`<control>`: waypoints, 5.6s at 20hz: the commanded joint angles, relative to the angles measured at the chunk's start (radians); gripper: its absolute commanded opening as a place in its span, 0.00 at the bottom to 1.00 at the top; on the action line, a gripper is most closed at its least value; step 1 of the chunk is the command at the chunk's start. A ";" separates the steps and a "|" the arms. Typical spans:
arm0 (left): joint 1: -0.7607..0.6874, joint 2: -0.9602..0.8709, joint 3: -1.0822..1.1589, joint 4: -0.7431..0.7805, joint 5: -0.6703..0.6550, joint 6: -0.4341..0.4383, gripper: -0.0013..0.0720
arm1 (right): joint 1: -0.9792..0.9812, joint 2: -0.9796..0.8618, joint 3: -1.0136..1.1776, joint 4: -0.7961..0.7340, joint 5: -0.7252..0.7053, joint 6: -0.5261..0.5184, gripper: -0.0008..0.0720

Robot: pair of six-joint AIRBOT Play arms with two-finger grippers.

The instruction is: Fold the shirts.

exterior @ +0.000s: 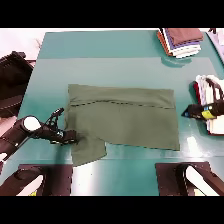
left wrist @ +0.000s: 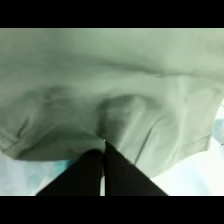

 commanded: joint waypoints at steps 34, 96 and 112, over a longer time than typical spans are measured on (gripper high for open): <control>0.064 -0.256 0.565 0.230 0.071 0.043 0.05 | 0.159 -0.254 0.243 -0.093 0.014 0.017 0.03; 0.178 -0.652 1.456 0.378 -0.032 0.031 0.05 | 1.040 -0.879 1.082 0.822 -0.476 -0.175 0.48; 0.014 -0.588 1.418 0.375 0.027 0.056 0.05 | 0.545 -0.845 0.541 0.589 -0.287 -0.034 0.80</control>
